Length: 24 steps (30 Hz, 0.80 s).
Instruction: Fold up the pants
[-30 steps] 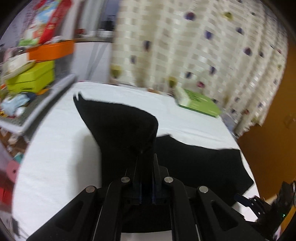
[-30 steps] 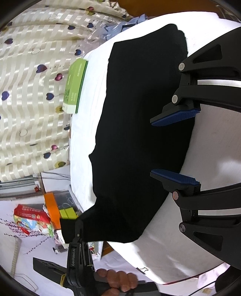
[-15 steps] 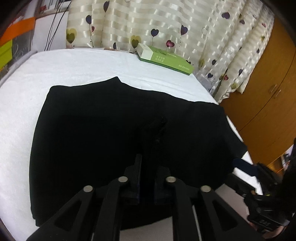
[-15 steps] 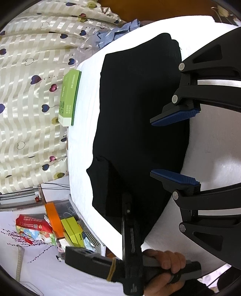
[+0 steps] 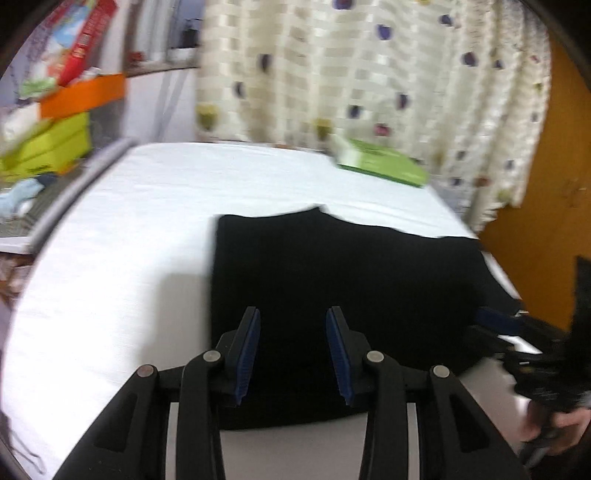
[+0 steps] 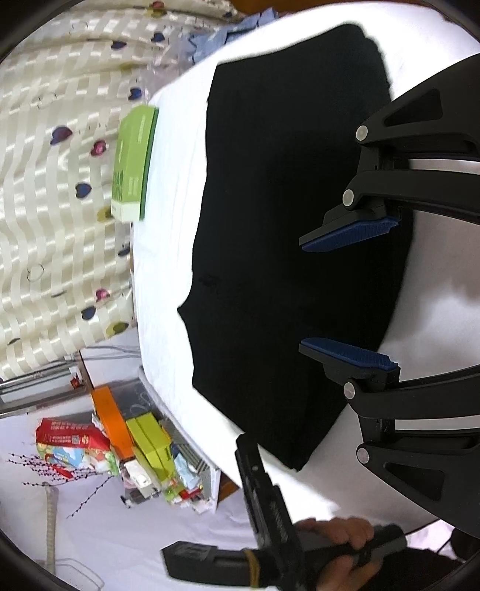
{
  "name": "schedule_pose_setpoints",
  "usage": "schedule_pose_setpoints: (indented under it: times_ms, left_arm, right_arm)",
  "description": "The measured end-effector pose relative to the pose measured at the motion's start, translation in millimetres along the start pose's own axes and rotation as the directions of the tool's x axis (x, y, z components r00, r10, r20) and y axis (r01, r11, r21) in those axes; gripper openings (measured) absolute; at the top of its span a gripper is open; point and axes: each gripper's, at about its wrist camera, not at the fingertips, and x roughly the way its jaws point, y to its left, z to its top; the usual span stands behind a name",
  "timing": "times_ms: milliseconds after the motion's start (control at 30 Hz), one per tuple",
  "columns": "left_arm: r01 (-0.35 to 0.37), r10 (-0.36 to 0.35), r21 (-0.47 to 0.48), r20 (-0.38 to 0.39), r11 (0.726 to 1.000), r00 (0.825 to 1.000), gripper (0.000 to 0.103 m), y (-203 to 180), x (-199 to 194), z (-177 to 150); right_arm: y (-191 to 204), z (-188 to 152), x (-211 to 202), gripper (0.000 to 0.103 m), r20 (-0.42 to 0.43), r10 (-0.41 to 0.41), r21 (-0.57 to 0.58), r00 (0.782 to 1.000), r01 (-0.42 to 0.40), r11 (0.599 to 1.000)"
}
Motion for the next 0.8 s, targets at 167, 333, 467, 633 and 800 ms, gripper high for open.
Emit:
schedule_pose_setpoints:
  times_ms: [167, 333, 467, 633, 800]
  left_arm:
    - [-0.069, 0.067, -0.053, -0.042, 0.996, 0.997, 0.040, 26, 17, -5]
    - [-0.058, 0.053, -0.067, -0.079, 0.996, 0.995, 0.040, 31, 28, -16]
    - [-0.043, 0.038, -0.082, -0.065, 0.996, 0.997, 0.040, 34, 26, -20]
    - [-0.039, 0.032, -0.091, -0.069, 0.995, 0.997, 0.040, 36, 25, -21]
    - [-0.041, 0.035, -0.092, -0.067, 0.995, 0.997, 0.040, 35, 25, -21]
  right_arm:
    - [-3, 12, 35, 0.050, -0.061, 0.061, 0.051, 0.996, -0.058, 0.997]
    - [-12, 22, 56, 0.050, -0.072, 0.115, 0.132, 0.991, -0.105, 0.986]
    - [-12, 32, 67, 0.050, -0.079, 0.138, 0.126, 0.987, -0.127, 0.984]
    - [-25, 44, 85, 0.050, -0.069, 0.209, 0.193, 0.976, -0.192, 0.962]
    - [-23, 48, 89, 0.046, -0.092, 0.252, 0.207, 0.964, -0.229, 0.951]
